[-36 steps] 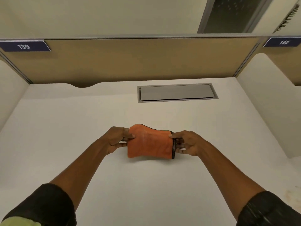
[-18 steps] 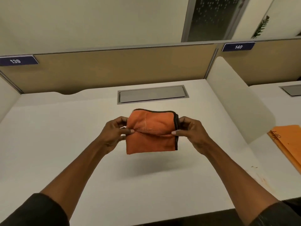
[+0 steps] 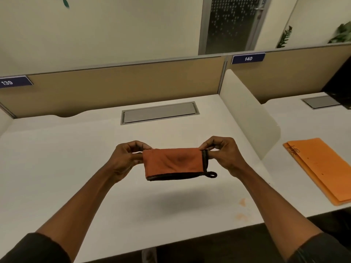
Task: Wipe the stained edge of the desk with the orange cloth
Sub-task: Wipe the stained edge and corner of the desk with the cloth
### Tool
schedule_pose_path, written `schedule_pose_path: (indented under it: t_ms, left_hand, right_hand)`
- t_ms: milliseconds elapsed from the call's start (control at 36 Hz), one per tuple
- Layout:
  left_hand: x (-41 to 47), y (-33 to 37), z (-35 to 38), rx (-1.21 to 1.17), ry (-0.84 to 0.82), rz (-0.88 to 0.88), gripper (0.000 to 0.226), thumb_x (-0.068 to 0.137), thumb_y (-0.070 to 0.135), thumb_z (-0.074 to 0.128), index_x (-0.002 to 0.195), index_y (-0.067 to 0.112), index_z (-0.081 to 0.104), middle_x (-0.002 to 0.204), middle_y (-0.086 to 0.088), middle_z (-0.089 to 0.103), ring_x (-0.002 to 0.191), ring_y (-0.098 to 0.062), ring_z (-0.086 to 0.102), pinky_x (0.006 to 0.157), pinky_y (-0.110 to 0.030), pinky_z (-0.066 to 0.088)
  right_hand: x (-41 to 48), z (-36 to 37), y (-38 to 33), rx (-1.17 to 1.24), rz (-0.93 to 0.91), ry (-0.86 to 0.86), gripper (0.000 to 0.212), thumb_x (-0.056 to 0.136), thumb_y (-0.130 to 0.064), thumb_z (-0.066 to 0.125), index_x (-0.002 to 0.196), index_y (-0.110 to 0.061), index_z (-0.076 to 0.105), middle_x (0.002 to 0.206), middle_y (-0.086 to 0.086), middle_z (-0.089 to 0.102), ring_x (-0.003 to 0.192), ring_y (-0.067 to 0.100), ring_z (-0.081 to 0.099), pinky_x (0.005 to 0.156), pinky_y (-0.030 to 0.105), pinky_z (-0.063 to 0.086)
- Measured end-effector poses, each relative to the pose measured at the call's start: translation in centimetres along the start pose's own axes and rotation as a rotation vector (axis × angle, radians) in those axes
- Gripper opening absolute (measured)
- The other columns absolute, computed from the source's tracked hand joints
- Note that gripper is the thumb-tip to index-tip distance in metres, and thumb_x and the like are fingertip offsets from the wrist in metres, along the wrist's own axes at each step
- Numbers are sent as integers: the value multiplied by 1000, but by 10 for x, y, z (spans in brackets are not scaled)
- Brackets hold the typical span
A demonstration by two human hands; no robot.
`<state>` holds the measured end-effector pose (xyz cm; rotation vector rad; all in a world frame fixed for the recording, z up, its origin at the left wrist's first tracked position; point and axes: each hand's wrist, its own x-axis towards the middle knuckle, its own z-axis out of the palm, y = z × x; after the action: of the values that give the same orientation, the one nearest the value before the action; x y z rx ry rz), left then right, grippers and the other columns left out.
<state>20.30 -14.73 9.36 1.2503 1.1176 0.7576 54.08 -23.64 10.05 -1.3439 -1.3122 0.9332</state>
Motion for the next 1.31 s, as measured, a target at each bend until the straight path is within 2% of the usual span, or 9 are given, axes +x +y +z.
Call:
schedule_pose_path:
  t_ms: [222,361,528,667,778,889,1056,1194,1306]
  left_hand:
    - [1,-18,49,-151,15,-251,26,103,-14,56,111,-3,78,104,-17,81,94,-29,80,70,-31,66]
    - [13,-33,79,-222,-35,-346,27,103,7,68,127,-4,71,123,-20,77,106,-34,76,86,-41,64]
    - [28,-51,105,205,-145,-229,76,72,-9,94,138,13,62,124,-7,75,111,-22,74,89,-37,62]
    - [42,-61,130,345,-197,-152,81,77,0,95,141,25,53,124,6,70,101,-14,74,76,-26,57]
    - [51,-70,154,458,-340,-52,62,81,0,93,132,23,67,124,4,74,102,-20,80,67,-22,62]
    - [54,-82,182,548,-433,39,69,84,2,90,144,17,61,132,-3,71,107,-23,77,74,-30,66]
    - [50,-107,205,730,-601,208,88,96,20,84,170,12,35,171,-10,47,152,-32,52,123,-49,48]
    - [48,-134,186,848,-527,222,95,100,40,79,173,12,26,176,-9,38,159,-33,43,126,-53,42]
    - [42,-153,163,876,-429,173,96,103,64,60,174,13,20,180,-9,28,166,-30,30,131,-48,30]
  right_hand:
    - [-41,-17,15,12,137,112,27,71,12,78,81,-13,80,81,13,79,74,28,77,67,27,61]
    - [-73,-16,32,-6,257,264,32,72,12,71,81,-17,80,82,6,80,69,30,77,65,28,61]
    - [-117,-11,54,35,407,460,28,72,10,70,82,-15,80,82,9,79,69,31,78,62,31,62]
    - [-161,5,79,30,545,552,30,67,5,69,83,-19,79,83,5,79,72,24,79,64,28,62]
    - [-193,24,102,1,597,650,40,70,12,66,84,-23,79,83,3,79,72,20,78,64,32,63]
    - [-216,38,119,-103,679,759,41,76,13,65,88,-25,77,84,0,79,79,18,76,68,43,64]
    - [-233,45,110,-560,721,715,37,83,9,65,101,-22,76,108,-1,66,93,14,67,81,40,63]
    - [-214,54,103,-878,356,543,32,88,-2,67,119,-11,71,126,6,59,116,19,59,88,25,56]
    - [-182,59,114,-871,201,245,57,100,-34,59,152,-17,45,164,8,36,153,25,36,116,44,47]
